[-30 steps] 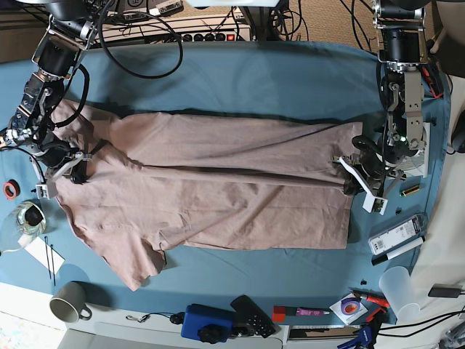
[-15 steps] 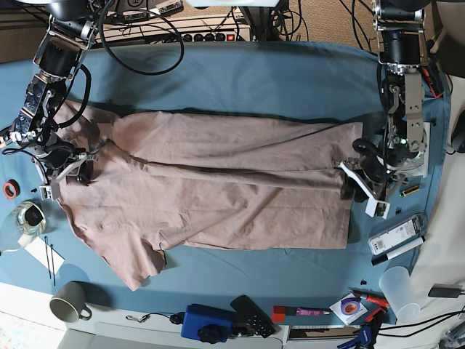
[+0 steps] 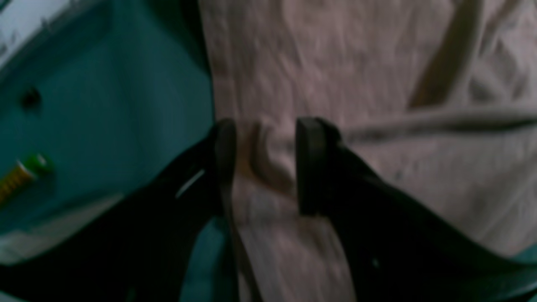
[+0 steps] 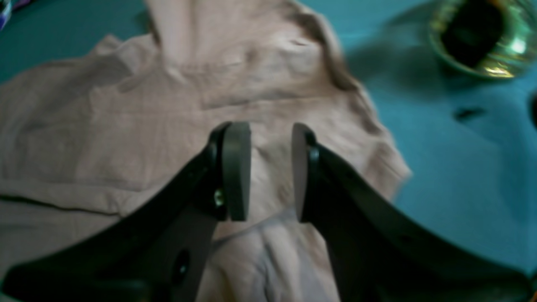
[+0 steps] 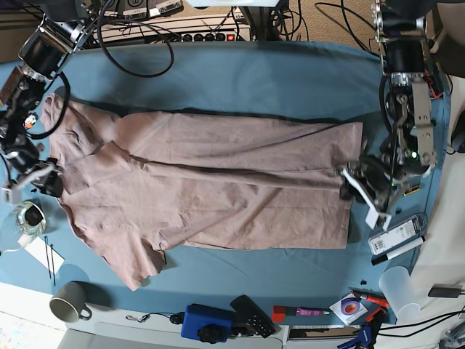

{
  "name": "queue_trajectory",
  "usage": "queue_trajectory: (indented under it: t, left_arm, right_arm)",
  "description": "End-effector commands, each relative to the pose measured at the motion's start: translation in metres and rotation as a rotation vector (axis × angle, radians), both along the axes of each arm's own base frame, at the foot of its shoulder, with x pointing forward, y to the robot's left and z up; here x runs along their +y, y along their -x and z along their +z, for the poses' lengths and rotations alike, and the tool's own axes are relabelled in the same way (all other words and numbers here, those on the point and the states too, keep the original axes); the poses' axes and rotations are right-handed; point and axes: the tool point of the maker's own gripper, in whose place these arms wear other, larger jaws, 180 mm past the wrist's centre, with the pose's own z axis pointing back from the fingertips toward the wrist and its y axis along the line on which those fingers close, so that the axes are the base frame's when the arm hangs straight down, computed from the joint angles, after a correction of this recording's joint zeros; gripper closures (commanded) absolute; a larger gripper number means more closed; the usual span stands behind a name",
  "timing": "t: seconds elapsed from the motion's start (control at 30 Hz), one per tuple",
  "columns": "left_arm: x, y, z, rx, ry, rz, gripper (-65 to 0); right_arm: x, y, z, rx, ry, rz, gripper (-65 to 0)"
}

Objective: Fold the T-shirt properly
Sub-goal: 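Release the shirt and raise both grippers to the shoulder edge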

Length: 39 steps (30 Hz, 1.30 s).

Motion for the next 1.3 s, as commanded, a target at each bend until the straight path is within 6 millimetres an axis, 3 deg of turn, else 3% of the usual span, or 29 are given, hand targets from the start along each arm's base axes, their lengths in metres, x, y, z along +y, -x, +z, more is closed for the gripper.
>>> queue_trajectory:
  t: [0.0,0.13,0.33,0.77,0.87,1.03,1.27]
  left_arm:
    - [0.003,-0.003,0.012,-0.039,-0.006,-0.003,-24.1]
    - [0.004,0.022,0.007,-0.018,-0.022,-0.007,-24.1]
    - [0.016,0.058,0.027,-0.074,-0.058,0.022,-24.1]
    - [0.045,0.142,0.066,-0.113,-0.139,0.093,-24.1]
    - [0.047,0.151,0.074,-0.127,-0.161,0.095,-24.1]
    - [0.043,0.155,0.073,-0.128,-0.147,0.096,-24.1]
    - [0.034,0.157,0.069,-0.124,-0.094,0.132,-24.1]
  right_arm:
    - [-0.012,-0.004,0.025,-0.061,0.02,-0.01,-17.4]
    - [-0.033,0.011,0.031,-0.052,0.009,-0.063,-17.4]
    - [-0.055,0.034,0.04,-0.049,-0.031,-0.112,-17.4]
    - [-0.075,0.107,-0.007,0.109,-0.05,-0.197,-17.4]
    - [-0.077,0.12,-0.022,0.154,-0.027,-0.214,-17.8]
    - [-0.068,0.133,-0.048,0.221,-0.007,-0.209,-28.6]
    - [-0.064,0.136,-0.07,0.218,-0.062,-0.247,-28.8]
